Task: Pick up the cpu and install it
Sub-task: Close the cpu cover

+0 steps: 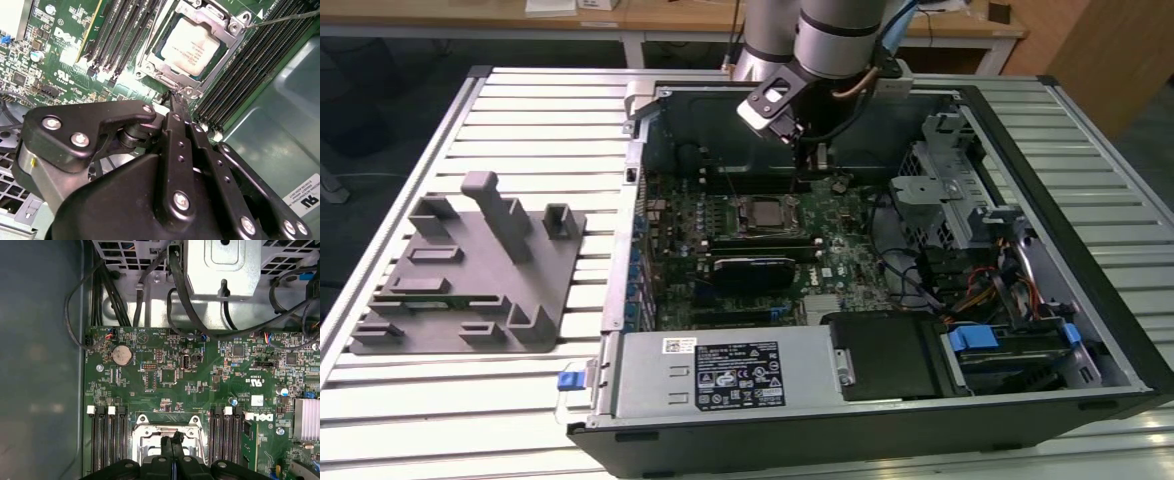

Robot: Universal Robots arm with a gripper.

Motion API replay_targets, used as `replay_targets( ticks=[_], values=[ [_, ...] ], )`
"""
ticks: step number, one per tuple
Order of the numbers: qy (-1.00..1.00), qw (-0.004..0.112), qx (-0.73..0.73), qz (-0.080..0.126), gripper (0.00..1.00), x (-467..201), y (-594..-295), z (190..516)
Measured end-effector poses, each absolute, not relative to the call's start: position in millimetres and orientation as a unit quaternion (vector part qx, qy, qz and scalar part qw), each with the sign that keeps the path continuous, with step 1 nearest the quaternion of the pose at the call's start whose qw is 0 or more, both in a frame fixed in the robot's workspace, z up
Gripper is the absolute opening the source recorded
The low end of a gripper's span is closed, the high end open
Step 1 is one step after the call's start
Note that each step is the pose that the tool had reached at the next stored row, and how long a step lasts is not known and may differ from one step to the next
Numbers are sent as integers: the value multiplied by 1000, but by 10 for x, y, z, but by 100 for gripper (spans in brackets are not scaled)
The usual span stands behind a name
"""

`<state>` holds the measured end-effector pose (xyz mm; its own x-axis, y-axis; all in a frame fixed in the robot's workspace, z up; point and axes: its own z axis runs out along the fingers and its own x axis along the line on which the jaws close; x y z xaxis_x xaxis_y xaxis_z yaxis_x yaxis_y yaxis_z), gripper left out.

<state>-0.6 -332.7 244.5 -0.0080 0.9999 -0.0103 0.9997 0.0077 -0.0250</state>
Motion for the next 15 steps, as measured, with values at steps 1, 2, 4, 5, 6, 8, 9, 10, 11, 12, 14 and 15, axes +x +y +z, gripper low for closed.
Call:
replay_targets(
  ticks=[1, 2, 4, 5, 6, 8, 9, 10, 11, 12, 14, 15],
  values=[
    [-710, 5, -704, 12, 11, -16, -3327, 2444],
    [-710, 5, -704, 12, 11, -31, -3327, 2441],
    [-710, 5, -704, 12, 11, -64, -3327, 2436],
    [-710, 5, -704, 12, 11, -79, -3327, 2432],
    [-710, 5, -704, 12, 11, -95, -3327, 2428],
    [-710, 5, -704, 12, 11, -126, -3327, 2415],
    [-710, 5, -704, 12, 11, -142, -3327, 2408],
    [-710, 5, -704, 12, 11, -157, -3327, 2402],
    [-710, 5, -704, 12, 11, -171, -3327, 2395],
    [-710, 5, -704, 12, 11, -187, -3327, 2388],
    [-710, 5, -704, 12, 11, -215, -3327, 2373],
    [-710, 5, -704, 12, 11, -229, -3327, 2364]
  ],
)
